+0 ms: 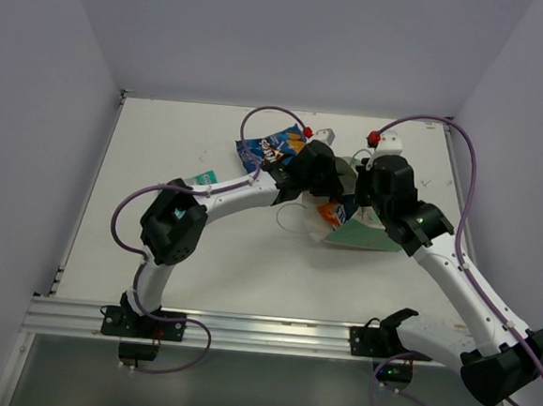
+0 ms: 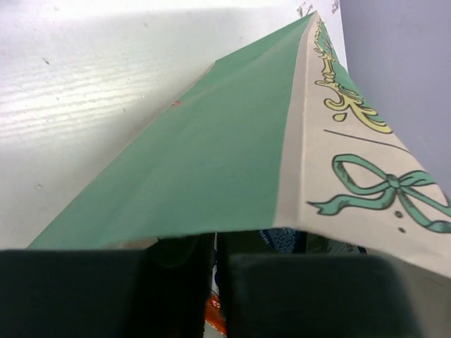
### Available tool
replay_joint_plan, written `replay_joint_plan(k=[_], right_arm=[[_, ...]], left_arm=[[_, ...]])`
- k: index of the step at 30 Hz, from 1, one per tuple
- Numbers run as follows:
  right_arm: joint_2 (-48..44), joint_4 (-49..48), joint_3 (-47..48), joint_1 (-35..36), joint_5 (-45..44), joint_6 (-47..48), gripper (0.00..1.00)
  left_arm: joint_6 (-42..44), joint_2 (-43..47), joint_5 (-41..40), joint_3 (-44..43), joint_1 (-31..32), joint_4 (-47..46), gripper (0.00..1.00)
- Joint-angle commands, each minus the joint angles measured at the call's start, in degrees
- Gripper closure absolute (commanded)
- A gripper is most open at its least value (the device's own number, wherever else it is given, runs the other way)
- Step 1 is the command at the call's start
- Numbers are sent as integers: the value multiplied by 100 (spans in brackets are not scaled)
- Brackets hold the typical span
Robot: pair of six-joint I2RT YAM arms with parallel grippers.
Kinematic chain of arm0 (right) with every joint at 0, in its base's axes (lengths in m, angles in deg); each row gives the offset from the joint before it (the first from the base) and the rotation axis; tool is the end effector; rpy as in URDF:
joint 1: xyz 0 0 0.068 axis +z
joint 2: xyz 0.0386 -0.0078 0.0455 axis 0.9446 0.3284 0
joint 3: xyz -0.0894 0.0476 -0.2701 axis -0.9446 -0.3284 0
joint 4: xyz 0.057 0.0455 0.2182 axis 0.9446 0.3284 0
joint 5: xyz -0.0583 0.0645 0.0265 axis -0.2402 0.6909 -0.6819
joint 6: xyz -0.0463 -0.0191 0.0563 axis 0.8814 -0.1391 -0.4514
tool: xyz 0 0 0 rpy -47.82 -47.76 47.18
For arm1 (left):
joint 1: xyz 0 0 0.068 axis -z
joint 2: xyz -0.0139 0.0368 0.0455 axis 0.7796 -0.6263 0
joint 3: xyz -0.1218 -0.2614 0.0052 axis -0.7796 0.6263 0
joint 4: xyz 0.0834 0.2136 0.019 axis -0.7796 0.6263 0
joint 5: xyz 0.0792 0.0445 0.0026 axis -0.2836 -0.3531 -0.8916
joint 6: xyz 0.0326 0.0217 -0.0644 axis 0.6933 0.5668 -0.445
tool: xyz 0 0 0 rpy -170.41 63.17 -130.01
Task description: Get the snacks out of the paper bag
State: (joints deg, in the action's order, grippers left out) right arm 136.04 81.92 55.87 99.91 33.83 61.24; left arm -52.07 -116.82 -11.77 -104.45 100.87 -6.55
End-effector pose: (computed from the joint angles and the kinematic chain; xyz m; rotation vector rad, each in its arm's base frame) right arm 0.1969 0.0870 0.3553 -0.0993 2.0514 0.1268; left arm 0.3145 -0.3684 0.2584 -0.0495 2.3172 -0.9633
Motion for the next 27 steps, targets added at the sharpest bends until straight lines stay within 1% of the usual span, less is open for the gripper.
replay_joint_plan(k=[1,4,5,7,8,10,11,14,15,16,17,18,19,20,21,22,23,25,26,27], right_arm=[[-157,-172,58,-8,-48,-76,100],[-227,-207,-47,-60,-83,-94,100],[-245,-207,-100,-87,-101,-85,100],[-280,-199,-135,-148,-144,-76,100],[-315,-199,-170,-174,-206,-67,100],[-360,-199,-197,-227,-224,-58,100],[-394,-190,-223,-245,-232,-58,100],[-456,-172,-258,-271,-276,-23,100],[-474,-164,-258,-289,-311,-6,100],[-483,-137,-258,-280,-329,12,100],[-491,-137,-267,-289,-329,12,100],[-492,-137,-267,-289,-321,29,100],[-492,-120,-276,-289,-303,21,100],[-492,-128,-276,-289,-303,21,100],[-474,-120,-276,-298,-277,3,100],[-465,-102,-276,-289,-268,-6,100],[-456,-102,-276,-289,-250,-14,100],[-421,-84,-259,-298,-198,-41,100],[-421,-84,-250,-289,-189,-50,100],[-413,-76,-241,-289,-163,-67,100]], left_arm=[[236,415,-287,-164,27,-131,100],[474,976,-393,126,-8,-25,100],[536,1335,-428,283,-16,80,100],[772,1732,-507,442,-104,212,100],[869,2143,-559,565,-148,378,100],[1185,2514,-630,601,-359,633,100],[1309,2855,-630,610,-455,878,100],[1722,3419,-447,575,-1052,1266,100],[1984,3526,-437,575,-1428,1337,100],[2152,3623,-498,566,-1597,1372,100],[2371,3737,-620,592,-1938,1373,100],[2721,3755,-630,610,-2150,1355,100],[2864,3747,-578,636,-2352,1251,100],[2996,3668,-429,637,-2763,1171,100],[3206,3598,-376,637,-2959,1092,100],[3295,3501,-297,550,-3126,987,100],[3374,3248,-122,479,-3432,951,100],[3437,3001,-33,417,-3724,846,100],[3428,2799,81,556,-4021,611,100],[3289,2702,195,688,-4181,443,100]])
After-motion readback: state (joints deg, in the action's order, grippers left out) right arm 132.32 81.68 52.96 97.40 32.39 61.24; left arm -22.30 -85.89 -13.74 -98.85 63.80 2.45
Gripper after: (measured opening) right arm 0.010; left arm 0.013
